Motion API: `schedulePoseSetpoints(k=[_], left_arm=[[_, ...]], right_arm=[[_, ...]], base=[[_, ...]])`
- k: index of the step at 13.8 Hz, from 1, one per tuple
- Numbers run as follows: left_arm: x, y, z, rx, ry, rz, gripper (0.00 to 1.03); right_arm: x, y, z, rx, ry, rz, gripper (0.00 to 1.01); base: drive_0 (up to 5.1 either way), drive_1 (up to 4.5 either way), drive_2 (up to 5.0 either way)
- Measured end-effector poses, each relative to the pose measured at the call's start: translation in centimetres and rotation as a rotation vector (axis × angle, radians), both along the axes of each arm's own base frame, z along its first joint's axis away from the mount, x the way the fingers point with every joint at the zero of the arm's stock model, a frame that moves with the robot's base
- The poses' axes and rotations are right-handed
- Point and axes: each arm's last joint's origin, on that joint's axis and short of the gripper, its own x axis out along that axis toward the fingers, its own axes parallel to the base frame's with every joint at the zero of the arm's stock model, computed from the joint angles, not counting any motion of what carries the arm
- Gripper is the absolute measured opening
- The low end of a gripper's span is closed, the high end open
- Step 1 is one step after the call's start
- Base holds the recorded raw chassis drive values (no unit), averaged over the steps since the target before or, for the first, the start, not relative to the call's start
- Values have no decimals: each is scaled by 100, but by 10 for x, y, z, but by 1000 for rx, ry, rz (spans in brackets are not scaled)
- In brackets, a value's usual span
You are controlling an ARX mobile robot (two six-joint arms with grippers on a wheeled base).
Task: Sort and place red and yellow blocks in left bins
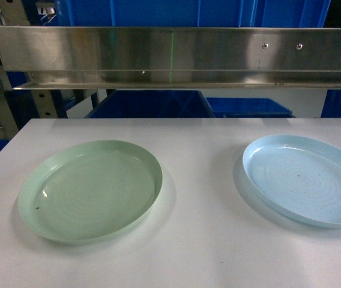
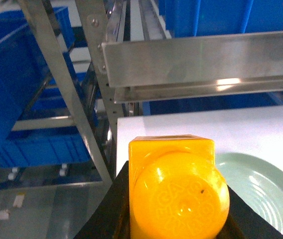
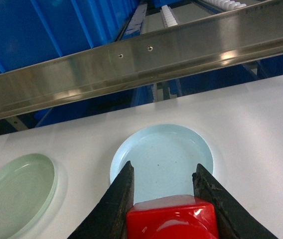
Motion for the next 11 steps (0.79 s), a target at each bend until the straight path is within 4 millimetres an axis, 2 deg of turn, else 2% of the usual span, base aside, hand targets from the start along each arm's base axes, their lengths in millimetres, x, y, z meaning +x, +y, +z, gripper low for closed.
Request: schedulePoseSetpoints(k=[2,5,9,11], left_arm=[[-5,1,5,-20,-21,-24,27],[3,9,6,-23,-51,-59,27],[3,9,6,-19,-52,-61,27],[3,8,6,-19,-54,-73,27]], right_arm=[[0,0,0,0,0,0,29],[0,0,0,0,0,0,29],[0,0,0,0,0,0,29],[0,0,0,-1,1,-3,29]], base=[[0,0,0],[0,0,0],[0,0,0],[-474,122,365]])
